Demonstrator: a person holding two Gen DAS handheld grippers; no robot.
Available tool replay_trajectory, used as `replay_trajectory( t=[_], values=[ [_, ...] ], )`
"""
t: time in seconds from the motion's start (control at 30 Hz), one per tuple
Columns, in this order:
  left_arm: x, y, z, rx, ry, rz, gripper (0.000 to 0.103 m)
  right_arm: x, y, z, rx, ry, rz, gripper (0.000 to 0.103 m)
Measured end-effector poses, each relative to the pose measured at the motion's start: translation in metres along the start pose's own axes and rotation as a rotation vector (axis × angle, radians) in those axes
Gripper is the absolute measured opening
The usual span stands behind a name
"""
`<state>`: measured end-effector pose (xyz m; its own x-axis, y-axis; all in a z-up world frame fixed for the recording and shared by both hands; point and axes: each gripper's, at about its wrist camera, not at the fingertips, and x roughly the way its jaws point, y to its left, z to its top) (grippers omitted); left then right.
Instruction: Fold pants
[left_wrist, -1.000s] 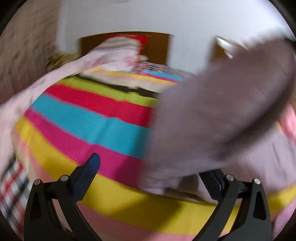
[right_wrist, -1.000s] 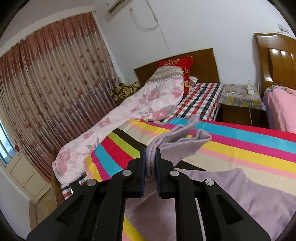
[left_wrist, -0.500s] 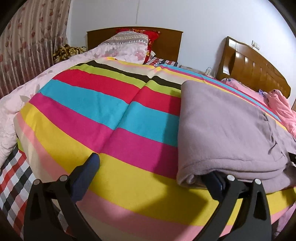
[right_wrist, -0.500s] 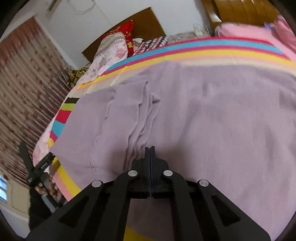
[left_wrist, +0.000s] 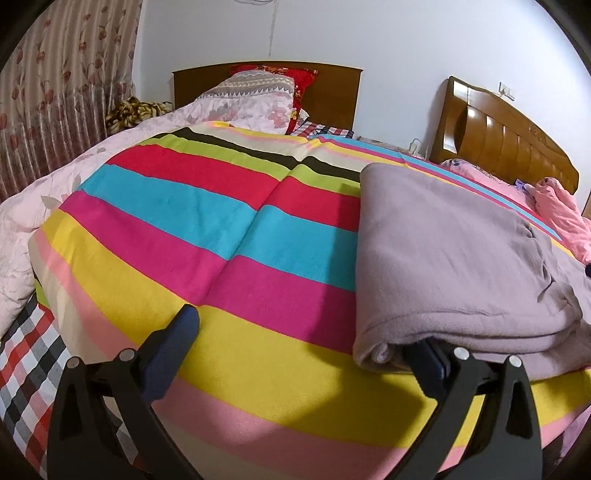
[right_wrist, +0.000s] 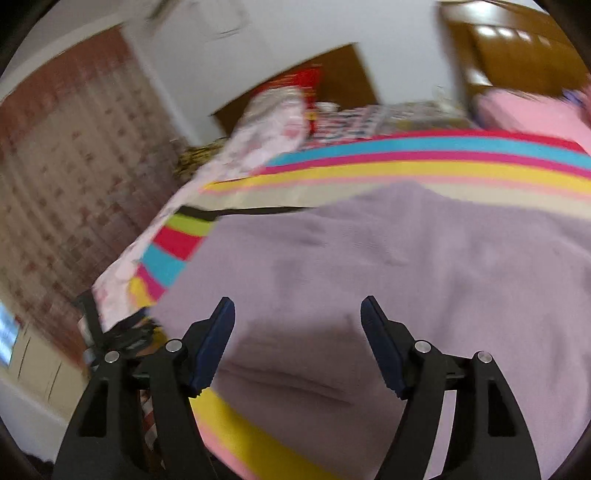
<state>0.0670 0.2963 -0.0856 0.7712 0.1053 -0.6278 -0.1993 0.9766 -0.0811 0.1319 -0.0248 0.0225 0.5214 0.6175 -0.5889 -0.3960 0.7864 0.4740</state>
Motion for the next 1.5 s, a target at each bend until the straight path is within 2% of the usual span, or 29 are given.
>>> replay_trajectory(
  t=[0.07, 0.13, 0.17, 0.23, 0.33, 0.43, 0.53, 0.6, 0.67, 0.73, 0.83, 0.9, 0.97, 1.03, 1.1, 1.17, 1.27, 1.37, 1.5],
  values=[
    [0.0, 0.001, 0.0, 0.001, 0.002, -0.006, 0.102, 0.018, 0.017, -0.005, -0.055, 0.068, 0.056, 0.07],
    [0.0, 0.003, 0.0, 0.006, 0.005, -0.018, 0.102, 0.039, 0.015, -0.02, -0.053, 0.183, 0.041, 0.068],
    [0.001, 0.005, 0.001, 0.008, 0.007, -0.026, 0.102, 0.044, 0.008, -0.032, -0.045, 0.182, 0.043, 0.067],
    [0.001, 0.008, 0.0, 0.009, 0.006, -0.045, 0.102, 0.037, -0.002, -0.036, -0.018, 0.146, 0.101, 0.064],
    [0.001, 0.01, 0.0, 0.013, 0.015, -0.053, 0.102, 0.032, -0.019, -0.031, 0.098, 0.155, 0.162, 0.056],
    [-0.018, 0.007, -0.002, 0.048, 0.059, -0.056, 0.102, 0.032, -0.025, -0.032, 0.118, 0.147, 0.186, 0.055],
    [-0.05, 0.0, -0.013, 0.16, 0.06, 0.043, 0.101, 0.028, -0.019, -0.035, 0.08, 0.131, 0.164, 0.055],
    [-0.073, -0.003, -0.009, 0.167, 0.022, 0.048, 0.101, 0.027, -0.021, -0.036, 0.08, 0.122, 0.164, 0.055],
    [-0.098, -0.014, 0.01, 0.138, -0.054, -0.002, 0.101, 0.03, -0.02, -0.038, 0.076, 0.118, 0.161, 0.057],
    [-0.112, -0.043, 0.036, 0.121, -0.126, -0.13, 0.101, 0.03, -0.017, -0.039, 0.062, 0.112, 0.153, 0.058],
    [-0.099, -0.097, 0.065, 0.152, -0.114, -0.275, 0.101, 0.026, -0.018, -0.04, 0.062, 0.1, 0.146, 0.058],
    [-0.072, -0.144, 0.082, 0.195, -0.058, -0.306, 0.101, 0.012, -0.02, -0.041, 0.091, 0.091, 0.123, 0.058],
    [-0.043, -0.188, 0.089, 0.246, -0.006, -0.322, 0.101, -0.015, -0.025, -0.042, 0.1, 0.054, 0.055, 0.062],
    [-0.017, -0.222, 0.087, 0.289, 0.05, -0.319, 0.101, -0.05, -0.037, -0.046, 0.118, -0.008, 0.005, 0.063],
    [0.001, -0.241, 0.081, 0.327, 0.078, -0.295, 0.101, -0.1, -0.059, -0.057, 0.179, -0.096, -0.064, 0.068],
    [0.013, -0.247, 0.07, 0.333, 0.103, -0.272, 0.101, -0.154, -0.085, -0.076, 0.263, -0.193, -0.144, 0.072],
    [0.019, -0.24, 0.051, 0.334, 0.112, -0.224, 0.101, -0.214, -0.131, -0.111, 0.44, -0.271, -0.238, 0.073],
    [0.018, -0.228, 0.04, 0.327, 0.097, -0.174, 0.101, -0.234, -0.169, -0.132, 0.562, -0.254, -0.3, 0.073],
    [0.026, -0.21, 0.028, 0.314, 0.138, -0.154, 0.102, -0.215, -0.195, -0.128, 0.605, -0.174, -0.324, 0.073]
  ],
)
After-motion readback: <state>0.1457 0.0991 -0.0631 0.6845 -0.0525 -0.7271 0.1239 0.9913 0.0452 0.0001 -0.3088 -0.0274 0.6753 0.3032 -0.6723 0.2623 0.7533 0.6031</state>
